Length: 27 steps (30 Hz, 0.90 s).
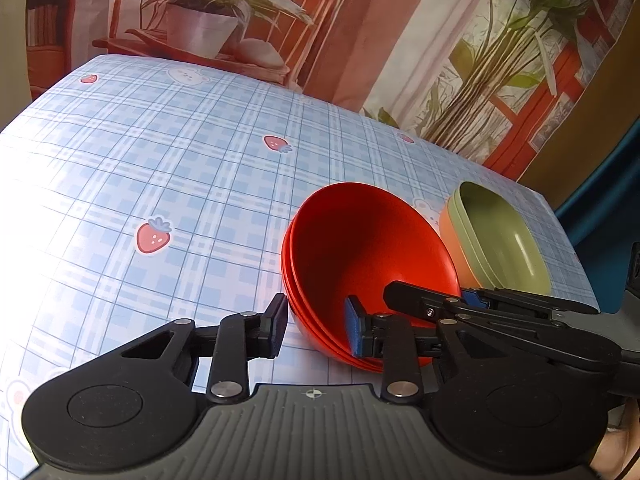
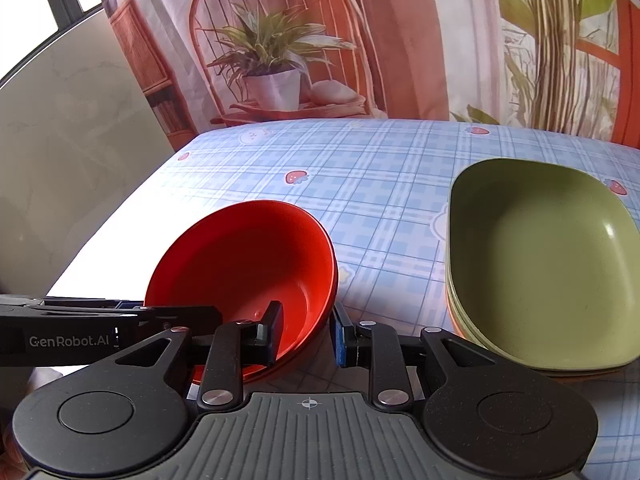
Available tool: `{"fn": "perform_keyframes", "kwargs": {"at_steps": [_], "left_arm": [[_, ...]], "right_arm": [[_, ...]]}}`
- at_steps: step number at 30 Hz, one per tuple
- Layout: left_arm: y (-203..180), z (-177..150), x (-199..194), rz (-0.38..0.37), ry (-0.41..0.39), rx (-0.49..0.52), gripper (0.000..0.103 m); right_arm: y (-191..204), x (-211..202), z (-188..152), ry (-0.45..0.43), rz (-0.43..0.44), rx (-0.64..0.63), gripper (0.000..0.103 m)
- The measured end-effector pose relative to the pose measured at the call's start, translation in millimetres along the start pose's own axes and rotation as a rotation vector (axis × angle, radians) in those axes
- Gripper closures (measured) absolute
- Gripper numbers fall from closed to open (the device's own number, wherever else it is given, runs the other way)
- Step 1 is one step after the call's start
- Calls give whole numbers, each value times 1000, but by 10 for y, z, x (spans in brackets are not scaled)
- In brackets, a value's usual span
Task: Organize plates and bowls
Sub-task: 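Carry the nested red bowls with both grippers toward the green plate stack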
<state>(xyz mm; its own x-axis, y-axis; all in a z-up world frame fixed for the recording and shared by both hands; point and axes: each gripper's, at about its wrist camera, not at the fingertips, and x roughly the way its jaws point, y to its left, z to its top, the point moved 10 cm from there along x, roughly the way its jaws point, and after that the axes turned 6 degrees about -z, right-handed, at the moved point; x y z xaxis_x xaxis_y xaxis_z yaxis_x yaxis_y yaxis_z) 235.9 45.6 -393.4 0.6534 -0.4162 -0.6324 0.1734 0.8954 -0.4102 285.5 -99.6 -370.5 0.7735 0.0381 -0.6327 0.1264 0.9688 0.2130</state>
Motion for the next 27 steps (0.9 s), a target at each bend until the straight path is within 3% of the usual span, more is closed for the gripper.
{"fn": "perform_keyframes", "kwargs": {"at_steps": [27], "left_arm": [[-131, -243, -234, -13, -51, -79, 70]], "right_arm": [[-27, -308, -53, -66, 7, 20, 85]]}}
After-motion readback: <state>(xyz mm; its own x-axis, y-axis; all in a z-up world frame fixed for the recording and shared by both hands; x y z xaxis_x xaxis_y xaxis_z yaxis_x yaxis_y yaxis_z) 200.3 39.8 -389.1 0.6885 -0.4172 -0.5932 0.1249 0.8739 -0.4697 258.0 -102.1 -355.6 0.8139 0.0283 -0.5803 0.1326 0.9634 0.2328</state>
